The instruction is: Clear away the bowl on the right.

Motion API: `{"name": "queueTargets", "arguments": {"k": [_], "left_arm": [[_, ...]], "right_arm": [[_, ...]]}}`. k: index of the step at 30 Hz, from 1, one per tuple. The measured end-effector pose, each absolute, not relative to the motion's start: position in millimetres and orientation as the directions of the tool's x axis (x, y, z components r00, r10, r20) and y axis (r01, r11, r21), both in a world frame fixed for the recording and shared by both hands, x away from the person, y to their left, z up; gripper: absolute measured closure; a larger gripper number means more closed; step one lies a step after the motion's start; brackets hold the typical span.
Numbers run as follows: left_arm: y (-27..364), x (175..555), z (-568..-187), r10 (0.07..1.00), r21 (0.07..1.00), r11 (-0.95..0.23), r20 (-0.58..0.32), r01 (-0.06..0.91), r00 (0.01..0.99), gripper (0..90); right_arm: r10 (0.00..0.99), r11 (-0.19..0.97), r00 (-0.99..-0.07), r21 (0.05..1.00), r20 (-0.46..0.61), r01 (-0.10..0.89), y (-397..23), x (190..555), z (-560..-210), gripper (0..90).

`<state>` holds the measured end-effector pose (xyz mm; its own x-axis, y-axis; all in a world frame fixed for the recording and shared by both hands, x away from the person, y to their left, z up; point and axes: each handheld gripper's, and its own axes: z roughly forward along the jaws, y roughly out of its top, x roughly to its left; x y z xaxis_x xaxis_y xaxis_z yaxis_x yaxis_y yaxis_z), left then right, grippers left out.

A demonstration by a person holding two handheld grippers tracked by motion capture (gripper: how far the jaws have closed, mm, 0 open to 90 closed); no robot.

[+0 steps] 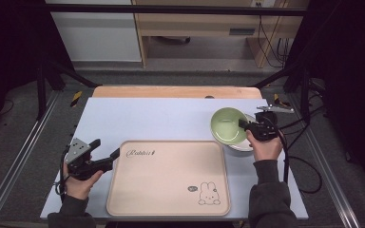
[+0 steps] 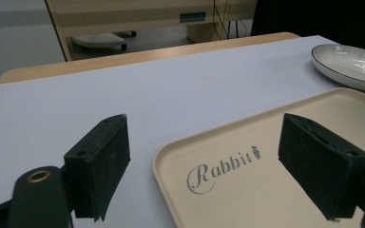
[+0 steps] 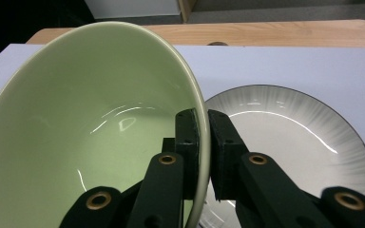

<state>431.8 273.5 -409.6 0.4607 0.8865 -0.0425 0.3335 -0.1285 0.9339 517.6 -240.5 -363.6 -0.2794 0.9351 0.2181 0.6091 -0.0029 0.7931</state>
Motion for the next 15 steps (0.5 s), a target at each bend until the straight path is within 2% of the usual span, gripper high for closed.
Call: {"name": "queueTargets", "arguments": {"k": [15], "left_arm": [[272, 430, -408, 0.880, 0.936, -0.128, -0.044, 0.327, 0.472, 17.0]], "right_arm": [[0.888, 0.073, -0.410, 0.815, 0.210, 0.575, -203, 497, -347, 84.0]]}}
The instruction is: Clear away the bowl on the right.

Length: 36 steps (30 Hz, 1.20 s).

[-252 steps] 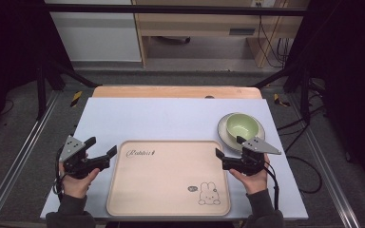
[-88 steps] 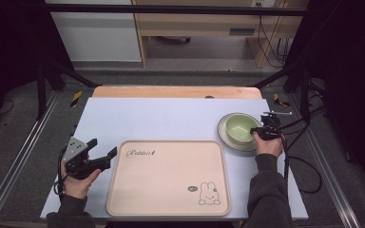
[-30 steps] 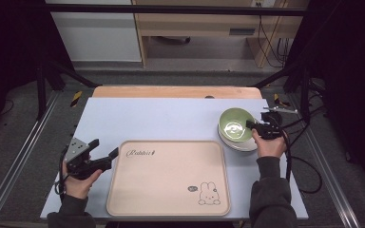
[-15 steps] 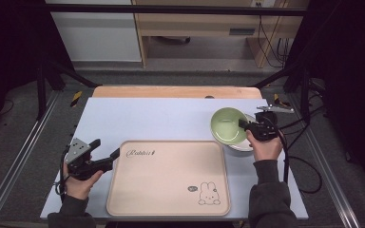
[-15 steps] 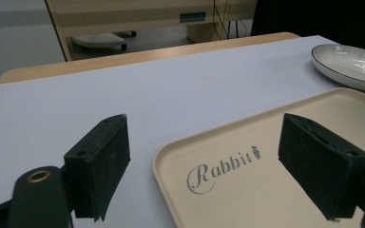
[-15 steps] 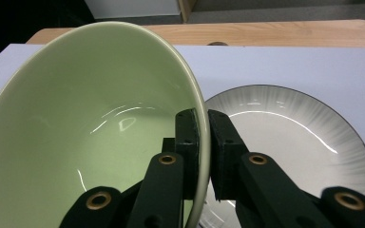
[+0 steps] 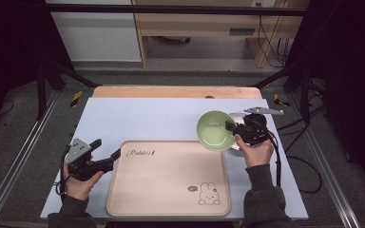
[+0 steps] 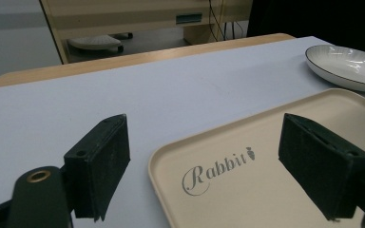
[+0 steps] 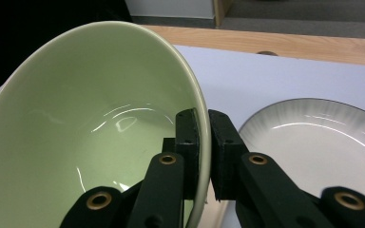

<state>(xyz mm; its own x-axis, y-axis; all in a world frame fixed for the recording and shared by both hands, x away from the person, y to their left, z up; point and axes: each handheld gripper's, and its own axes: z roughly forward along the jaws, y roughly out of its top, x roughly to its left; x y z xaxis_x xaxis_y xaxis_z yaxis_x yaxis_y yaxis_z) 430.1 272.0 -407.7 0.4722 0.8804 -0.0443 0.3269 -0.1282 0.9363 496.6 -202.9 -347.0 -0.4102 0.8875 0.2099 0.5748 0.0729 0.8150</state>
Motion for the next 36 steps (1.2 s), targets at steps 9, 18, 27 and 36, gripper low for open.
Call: {"name": "queueTargets", "arguments": {"k": [9, 18, 27, 36], "left_arm": [[271, 430, -407, 0.878, 0.937, -0.130, -0.043, 0.324, 0.477, 17.0], [271, 429, -406, 0.875, 0.937, -0.133, -0.042, 0.323, 0.482, 17.1], [271, 429, -406, 0.874, 0.938, -0.131, -0.043, 0.321, 0.483, 17.0], [270, 429, -406, 0.873, 0.938, -0.135, -0.041, 0.321, 0.487, 17.1]], "right_arm": [[0.855, 0.114, -0.474, 0.815, 0.210, 0.568, -179, 494, -346, 84.0], [0.832, 0.148, -0.514, 0.809, 0.208, 0.568, -161, 490, -350, 83.9], [0.800, 0.175, -0.556, 0.799, 0.225, 0.576, -142, 485, -358, 83.9], [0.782, 0.221, -0.585, 0.782, 0.214, 0.583, -126, 483, -369, 83.9]]}}
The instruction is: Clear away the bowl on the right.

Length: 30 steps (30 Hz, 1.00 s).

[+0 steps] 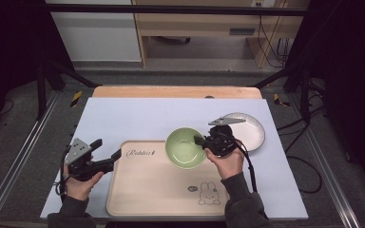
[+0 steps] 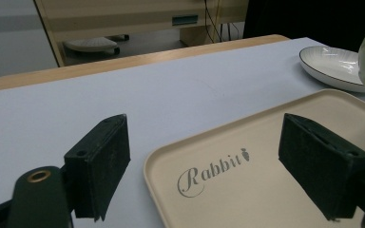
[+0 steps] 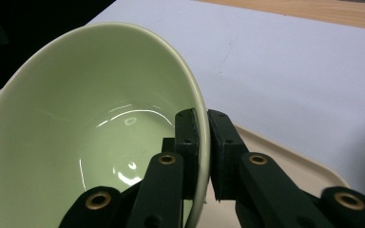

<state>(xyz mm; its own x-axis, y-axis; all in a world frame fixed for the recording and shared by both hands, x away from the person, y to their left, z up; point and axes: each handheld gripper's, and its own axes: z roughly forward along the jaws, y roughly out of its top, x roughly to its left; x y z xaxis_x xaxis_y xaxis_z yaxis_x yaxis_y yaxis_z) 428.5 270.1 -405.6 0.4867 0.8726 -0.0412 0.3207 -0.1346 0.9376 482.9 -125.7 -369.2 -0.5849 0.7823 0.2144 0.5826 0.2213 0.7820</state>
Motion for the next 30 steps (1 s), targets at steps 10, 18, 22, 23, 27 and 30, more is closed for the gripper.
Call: {"name": "queueTargets", "arguments": {"k": [10, 18, 22, 23, 27, 30], "left_arm": [[271, 428, -405, 0.874, 0.939, -0.131, -0.042, 0.318, 0.485, 17.1], [272, 428, -405, 0.874, 0.939, -0.129, -0.044, 0.319, 0.484, 17.1], [272, 429, -405, 0.875, 0.939, -0.129, -0.044, 0.320, 0.483, 17.1], [272, 429, -405, 0.875, 0.939, -0.129, -0.044, 0.320, 0.483, 17.1], [272, 429, -405, 0.875, 0.939, -0.127, -0.046, 0.321, 0.483, 17.1], [271, 429, -405, 0.874, 0.939, -0.129, -0.045, 0.319, 0.484, 17.1]], "right_arm": [[0.768, 0.254, -0.599, 0.753, 0.224, 0.607, -110, 481, -384, 83.9], [0.762, 0.256, -0.599, 0.735, 0.245, 0.627, -103, 480, -395, 83.9], [0.759, 0.265, -0.602, 0.726, 0.249, 0.634, -102, 479, -401, 83.8], [0.760, 0.268, -0.603, 0.726, 0.245, 0.633, -101, 479, -403, 83.8], [0.760, 0.271, -0.599, 0.717, 0.250, 0.643, -100, 478, -407, 83.8], [0.754, 0.276, -0.606, 0.714, 0.255, 0.643, -99, 477, -410, 83.8]]}}
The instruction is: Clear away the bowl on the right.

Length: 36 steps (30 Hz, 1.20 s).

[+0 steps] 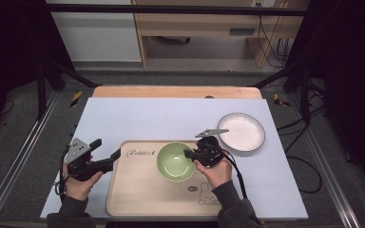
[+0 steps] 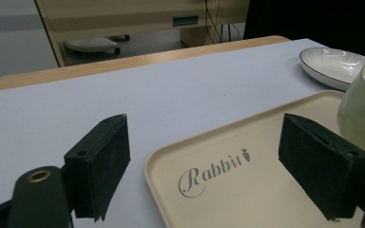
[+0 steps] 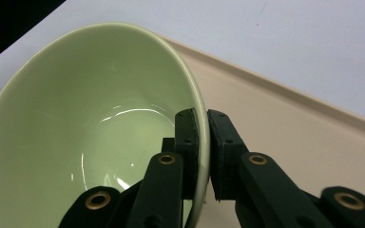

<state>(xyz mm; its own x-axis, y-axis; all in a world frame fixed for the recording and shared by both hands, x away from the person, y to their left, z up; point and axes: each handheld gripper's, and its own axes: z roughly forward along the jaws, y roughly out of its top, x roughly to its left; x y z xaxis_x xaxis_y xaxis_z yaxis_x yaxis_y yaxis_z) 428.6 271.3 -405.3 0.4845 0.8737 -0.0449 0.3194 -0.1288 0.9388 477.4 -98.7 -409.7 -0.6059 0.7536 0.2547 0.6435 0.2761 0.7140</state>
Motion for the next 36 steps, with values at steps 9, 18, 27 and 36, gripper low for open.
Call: {"name": "queueTargets", "arguments": {"k": [9, 18, 27, 36], "left_arm": [[271, 429, -406, 0.874, 0.938, -0.129, -0.046, 0.321, 0.484, 17.1], [271, 429, -407, 0.872, 0.936, -0.133, -0.045, 0.325, 0.487, 17.1], [270, 430, -407, 0.872, 0.936, -0.134, -0.045, 0.327, 0.488, 17.2], [270, 430, -408, 0.871, 0.935, -0.134, -0.047, 0.329, 0.490, 17.2]], "right_arm": [[0.755, 0.281, -0.601, 0.697, 0.263, 0.659, -95, 478, -418, 83.8], [0.765, 0.286, -0.593, 0.693, 0.251, 0.662, -92, 484, -428, 83.7], [0.778, 0.294, -0.576, 0.667, 0.248, 0.685, -87, 488, -439, 83.5], [0.777, 0.303, -0.576, 0.652, 0.253, 0.695, -84, 490, -444, 83.3]]}}
